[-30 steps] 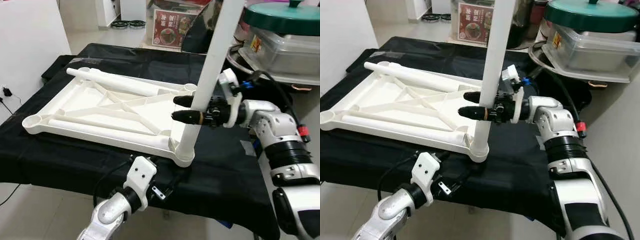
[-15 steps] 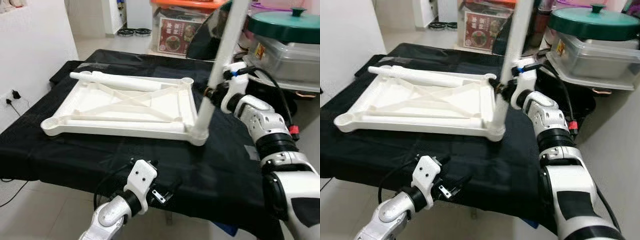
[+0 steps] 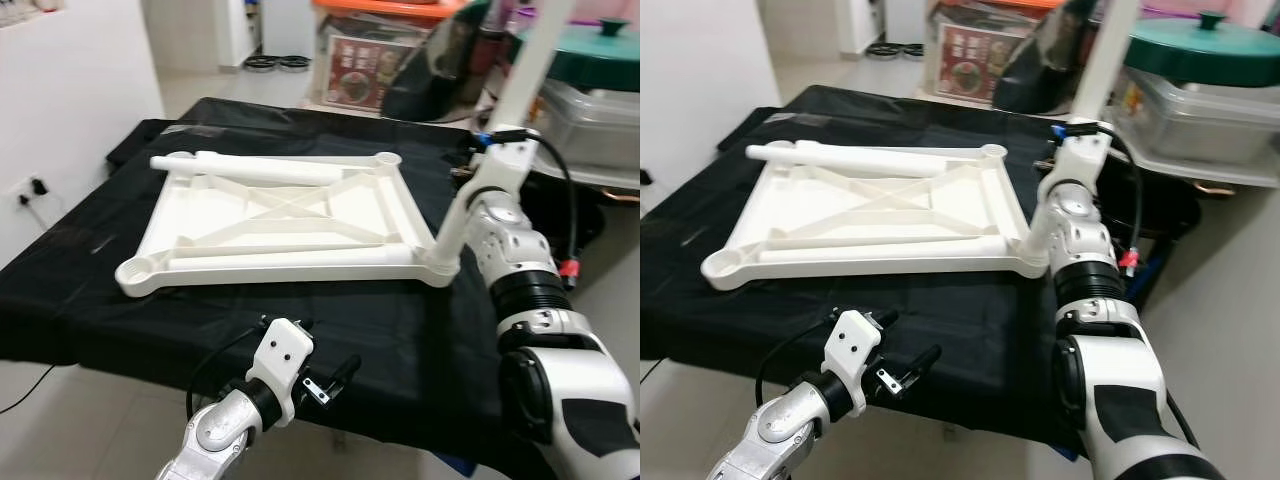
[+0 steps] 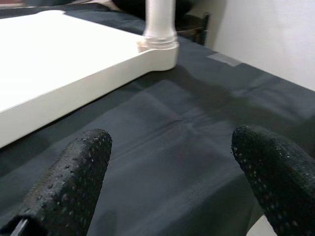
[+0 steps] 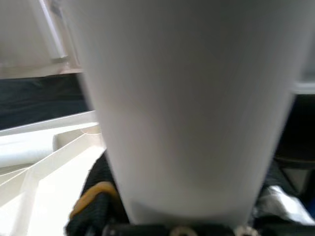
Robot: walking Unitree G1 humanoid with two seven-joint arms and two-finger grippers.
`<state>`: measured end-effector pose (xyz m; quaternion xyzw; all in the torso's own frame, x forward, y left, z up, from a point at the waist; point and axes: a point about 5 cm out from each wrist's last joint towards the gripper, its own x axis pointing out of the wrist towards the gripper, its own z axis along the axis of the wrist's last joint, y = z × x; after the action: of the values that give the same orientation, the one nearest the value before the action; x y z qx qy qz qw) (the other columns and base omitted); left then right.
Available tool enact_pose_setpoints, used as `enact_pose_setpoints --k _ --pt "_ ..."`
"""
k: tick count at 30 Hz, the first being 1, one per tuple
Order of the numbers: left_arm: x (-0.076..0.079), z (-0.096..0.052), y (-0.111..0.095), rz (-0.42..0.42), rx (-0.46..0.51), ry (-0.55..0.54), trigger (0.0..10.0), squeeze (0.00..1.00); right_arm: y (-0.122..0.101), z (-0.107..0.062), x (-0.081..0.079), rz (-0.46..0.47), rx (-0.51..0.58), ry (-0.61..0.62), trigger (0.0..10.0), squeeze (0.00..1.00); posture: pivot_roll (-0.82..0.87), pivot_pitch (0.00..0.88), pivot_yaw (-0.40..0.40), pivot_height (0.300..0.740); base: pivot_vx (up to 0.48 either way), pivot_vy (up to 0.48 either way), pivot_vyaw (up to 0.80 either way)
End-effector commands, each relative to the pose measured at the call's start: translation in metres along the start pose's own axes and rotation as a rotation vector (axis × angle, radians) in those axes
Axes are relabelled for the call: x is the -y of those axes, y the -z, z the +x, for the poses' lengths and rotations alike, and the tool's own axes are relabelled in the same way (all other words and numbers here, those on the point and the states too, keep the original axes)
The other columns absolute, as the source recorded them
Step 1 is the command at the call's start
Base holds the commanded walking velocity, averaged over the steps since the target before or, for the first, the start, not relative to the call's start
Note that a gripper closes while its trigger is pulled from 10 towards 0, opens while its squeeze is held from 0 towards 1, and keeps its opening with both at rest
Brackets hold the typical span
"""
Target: Building children table
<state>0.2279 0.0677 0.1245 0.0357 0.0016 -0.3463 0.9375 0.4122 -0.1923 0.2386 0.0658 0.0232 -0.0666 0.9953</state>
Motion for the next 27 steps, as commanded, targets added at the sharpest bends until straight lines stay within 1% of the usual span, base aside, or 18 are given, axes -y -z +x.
enact_pose_setpoints --k 1,2,3,4,6,7,8,9,10,12,13,14,15,17,18,19,20,27 --pt "0.000 -0.001 0.003 0.001 -0.015 -0.001 10.0 0.00 0.019 -0.001 -0.018 0.040 -0.100 -0.172 10.0 1.00 0.13 0.052 -0.074 0.740 0.000 0.000 0.00" --pt "0.000 -0.001 0.003 0.001 -0.015 -0.001 10.0 0.00 0.019 -0.001 -0.018 0.040 -0.100 -0.172 10.0 1.00 0.13 0.052 -0.074 0.740 0.000 0.000 0.00" --pt "0.000 0.000 0.003 0.001 -0.014 -0.002 10.0 0.00 0.018 -0.002 -0.024 0.065 -0.115 -0.262 10.0 1.00 0.13 0.053 -0.076 0.740 0.000 0.000 0.00" --pt "0.000 0.000 0.003 0.001 -0.014 -0.002 10.0 0.00 0.018 -0.002 -0.024 0.065 -0.115 -0.262 10.0 1.00 0.13 0.053 -0.076 0.740 0.000 0.000 0.00" --pt "0.000 0.000 0.003 -0.001 -0.014 -0.004 10.0 0.00 0.013 -0.010 -0.037 0.066 -0.141 -0.570 10.0 1.00 0.13 0.051 -0.077 0.740 0.000 0.000 0.00" --pt "0.000 0.000 0.003 -0.001 -0.014 -0.004 10.0 0.00 0.013 -0.010 -0.037 0.066 -0.141 -0.570 10.0 1.00 0.13 0.051 -0.077 0.740 0.000 0.000 0.00" --pt "0.000 0.000 0.003 -0.001 -0.013 -0.004 10.0 0.00 0.011 -0.017 -0.037 0.034 -0.158 -0.734 10.0 1.00 0.13 0.053 -0.075 0.740 0.000 0.000 0.00" --pt "0.000 0.000 0.003 -0.001 -0.013 -0.004 10.0 0.00 0.011 -0.017 -0.037 0.034 -0.158 -0.734 10.0 1.00 0.13 0.053 -0.075 0.740 0.000 0.000 0.00" --pt "0.000 0.000 0.003 -0.002 -0.014 -0.005 10.0 0.00 0.006 -0.025 -0.032 -0.013 -0.139 -0.872 10.0 1.00 0.13 0.053 -0.075 0.740 0.000 0.000 0.00" --pt "0.000 0.000 0.003 -0.001 -0.015 -0.006 10.0 0.00 -0.001 -0.036 -0.022 -0.059 -0.090 -1.034 10.0 1.00 0.13 0.052 -0.075 0.740 0.000 0.000 0.00" --pt "0.000 0.000 0.003 -0.001 -0.015 -0.006 10.0 0.00 -0.007 -0.044 -0.015 -0.053 -0.058 -1.136 10.0 0.90 0.13 0.052 -0.074 0.740 0.000 0.000 0.00" --pt "0.000 0.000 0.003 -0.001 -0.014 -0.006 10.0 0.00 -0.010 -0.050 -0.011 -0.044 -0.041 -1.205 10.0 0.90 0.13 0.052 -0.074 0.740 0.000 0.000 0.00" --pt "0.000 0.000 0.003 0.000 -0.014 -0.006 10.0 0.00 -0.012 -0.054 -0.009 -0.039 -0.032 -1.248 10.0 0.53 0.13 0.052 -0.074 0.740 0.000 0.000 0.00" --pt "0.000 0.000 0.003 0.000 -0.014 -0.007 10.0 0.00 -0.013 -0.057 -0.007 -0.027 -0.033 -1.279 10.0 0.50 0.13 0.053 -0.073 0.740 0.000 0.000 0.00" --pt "0.000 0.000 0.003 -0.001 -0.014 -0.007 10.0 0.00 -0.015 -0.062 -0.004 -0.007 -0.041 -1.321 10.0 0.02 0.13 0.053 -0.073 0.740 0.000 0.000 0.00" --pt "0.000 0.000 0.004 -0.002 -0.015 -0.007 10.0 0.00 -0.017 -0.066 -0.002 0.007 -0.050 -1.366 8.5 0.00 0.13 0.053 -0.073 0.740 0.000 0.000 0.00" --pt "0.000 -0.001 0.004 -0.002 -0.015 -0.007 10.0 0.00 -0.016 -0.068 0.000 -0.001 -0.058 -1.401 10.0 0.00 0.13 0.054 -0.072 0.740 0.000 0.000 0.00" --pt "-0.001 -0.001 0.004 -0.001 -0.018 -0.005 10.0 0.00 -0.012 -0.073 -0.003 -0.030 -0.092 -1.473 10.0 0.00 0.13 0.052 -0.072 0.740 0.000 0.000 0.00"
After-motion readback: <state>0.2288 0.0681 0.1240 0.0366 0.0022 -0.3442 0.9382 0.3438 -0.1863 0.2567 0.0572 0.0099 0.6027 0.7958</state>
